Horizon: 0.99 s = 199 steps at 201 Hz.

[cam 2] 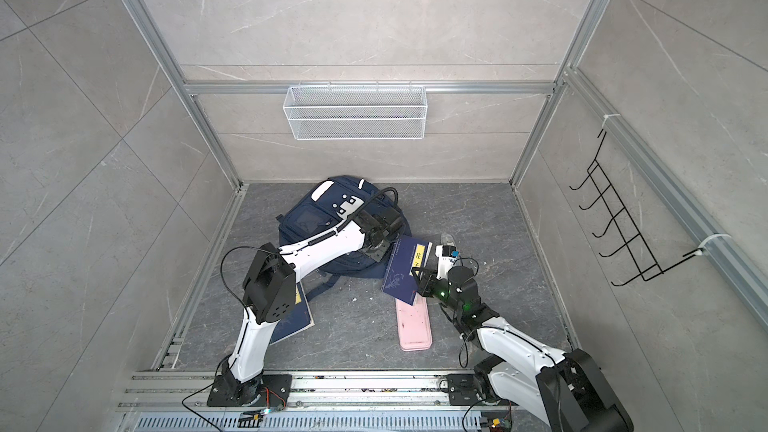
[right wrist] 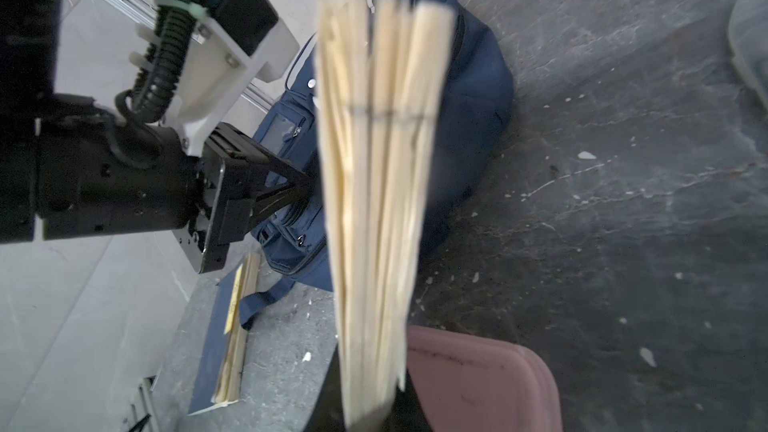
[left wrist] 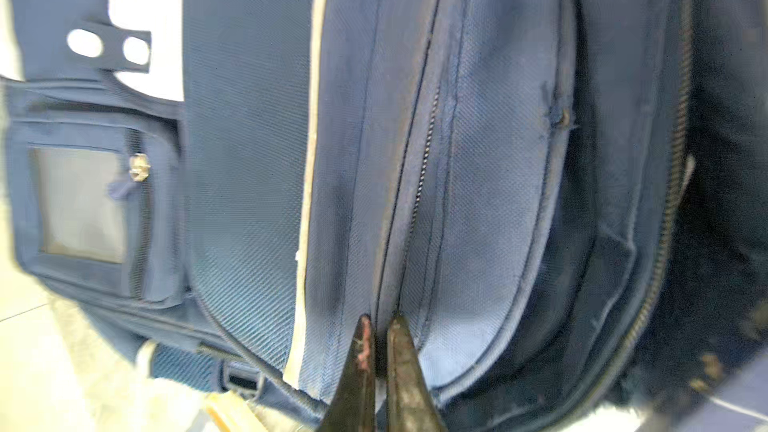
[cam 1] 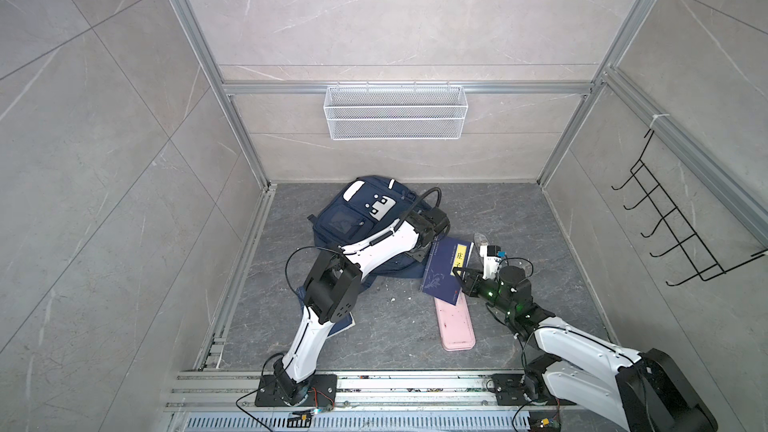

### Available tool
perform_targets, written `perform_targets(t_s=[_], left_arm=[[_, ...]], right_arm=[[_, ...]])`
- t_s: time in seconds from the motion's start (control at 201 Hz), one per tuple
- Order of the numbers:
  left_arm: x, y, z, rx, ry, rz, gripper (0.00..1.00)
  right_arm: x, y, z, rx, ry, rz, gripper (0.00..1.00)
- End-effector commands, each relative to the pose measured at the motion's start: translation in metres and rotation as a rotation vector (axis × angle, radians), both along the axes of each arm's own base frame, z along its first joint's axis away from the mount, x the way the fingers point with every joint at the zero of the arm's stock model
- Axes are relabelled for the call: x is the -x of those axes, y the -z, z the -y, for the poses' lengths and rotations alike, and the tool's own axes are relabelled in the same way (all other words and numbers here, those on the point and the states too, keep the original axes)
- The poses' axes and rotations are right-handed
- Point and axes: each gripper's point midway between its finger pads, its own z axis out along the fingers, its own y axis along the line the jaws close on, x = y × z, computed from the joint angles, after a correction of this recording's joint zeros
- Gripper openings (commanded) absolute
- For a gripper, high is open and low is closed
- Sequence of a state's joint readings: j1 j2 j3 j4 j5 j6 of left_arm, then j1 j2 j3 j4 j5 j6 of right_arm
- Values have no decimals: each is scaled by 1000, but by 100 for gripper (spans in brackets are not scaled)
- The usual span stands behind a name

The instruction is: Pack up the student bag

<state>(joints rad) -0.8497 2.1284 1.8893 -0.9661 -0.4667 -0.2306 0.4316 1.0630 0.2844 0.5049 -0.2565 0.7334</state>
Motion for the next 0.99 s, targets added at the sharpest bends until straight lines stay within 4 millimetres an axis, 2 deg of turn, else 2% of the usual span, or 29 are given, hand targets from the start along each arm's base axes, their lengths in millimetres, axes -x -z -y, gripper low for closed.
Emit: perform_targets(t_s=[0.0,0.244,0.423,0.597,0.717,0.916,0.986], left_arm=[[-8,-77,-11,65,-8,135,0],[-9,-127,-19,139,-16,206,0],[-10,-157,-25,236,-44,235,0],[-6,-171,-25,332,-39,209,0],[-4,-173,-27,350,-40,195,0],[0,-180,-25,404,-39,184,0],[-1,-183,-25,429,-45,177,0]], right_arm=[[-5,-47,-13,-125,-30,0,0],[-7,-77,-10,-153,15,-68,0],[-13,-74,0,-150,100,-116,0],[-17,-74,2,-182,126,-110,0],[-27,-69,-1,-191,139,-125,0],[-60,-59,-30,-264,83,-163,0],[-74,-58,-43,-342,68,-183,0]])
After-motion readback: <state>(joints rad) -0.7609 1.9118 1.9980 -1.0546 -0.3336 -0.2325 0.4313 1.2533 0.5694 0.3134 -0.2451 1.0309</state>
